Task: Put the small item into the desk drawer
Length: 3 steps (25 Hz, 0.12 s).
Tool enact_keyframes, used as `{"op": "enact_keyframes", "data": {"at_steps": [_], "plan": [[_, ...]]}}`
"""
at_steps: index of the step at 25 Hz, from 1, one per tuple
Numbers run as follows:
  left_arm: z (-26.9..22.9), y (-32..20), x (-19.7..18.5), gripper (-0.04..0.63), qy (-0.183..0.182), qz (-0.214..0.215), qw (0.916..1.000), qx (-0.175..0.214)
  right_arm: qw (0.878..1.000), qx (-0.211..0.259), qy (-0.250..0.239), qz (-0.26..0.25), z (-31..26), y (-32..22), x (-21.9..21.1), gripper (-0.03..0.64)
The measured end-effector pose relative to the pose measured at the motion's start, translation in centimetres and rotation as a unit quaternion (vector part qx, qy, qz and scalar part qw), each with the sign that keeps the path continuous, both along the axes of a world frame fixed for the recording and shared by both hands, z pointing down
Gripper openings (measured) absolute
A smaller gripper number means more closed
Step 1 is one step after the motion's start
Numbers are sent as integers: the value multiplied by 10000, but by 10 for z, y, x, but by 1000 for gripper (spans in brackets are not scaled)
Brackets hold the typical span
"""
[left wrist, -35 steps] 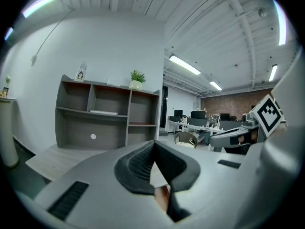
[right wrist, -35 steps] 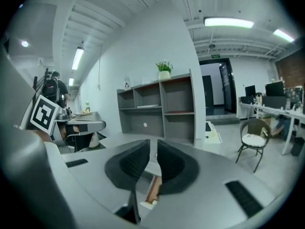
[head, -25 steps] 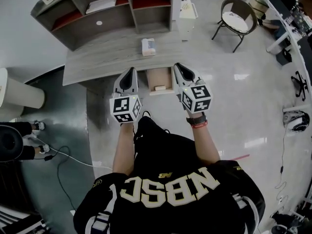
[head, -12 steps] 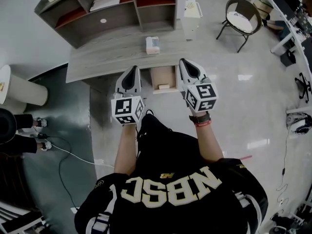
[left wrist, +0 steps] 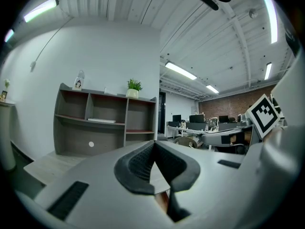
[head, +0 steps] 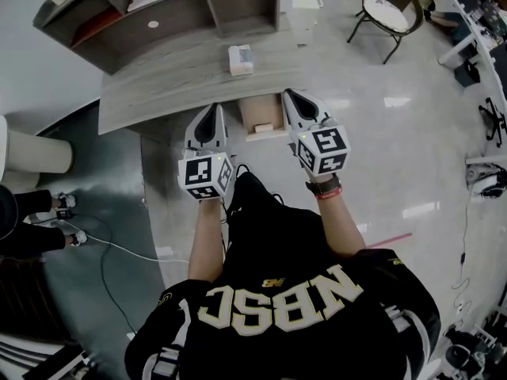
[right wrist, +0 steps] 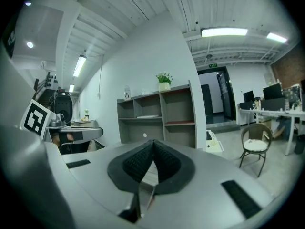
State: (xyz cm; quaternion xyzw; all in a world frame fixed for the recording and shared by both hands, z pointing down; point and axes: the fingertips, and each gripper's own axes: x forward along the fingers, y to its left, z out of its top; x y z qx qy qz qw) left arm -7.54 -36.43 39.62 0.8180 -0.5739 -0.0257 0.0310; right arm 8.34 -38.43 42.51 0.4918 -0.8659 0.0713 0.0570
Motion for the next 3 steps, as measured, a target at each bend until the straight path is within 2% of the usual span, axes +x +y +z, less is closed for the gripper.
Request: {"op": "enact_keyframes", "data": {"at_steps": [3], "plan": [[18, -16, 1, 12, 3, 48, 9999, -141, 9998, -176, 115, 31, 21, -17, -1, 9]]}}
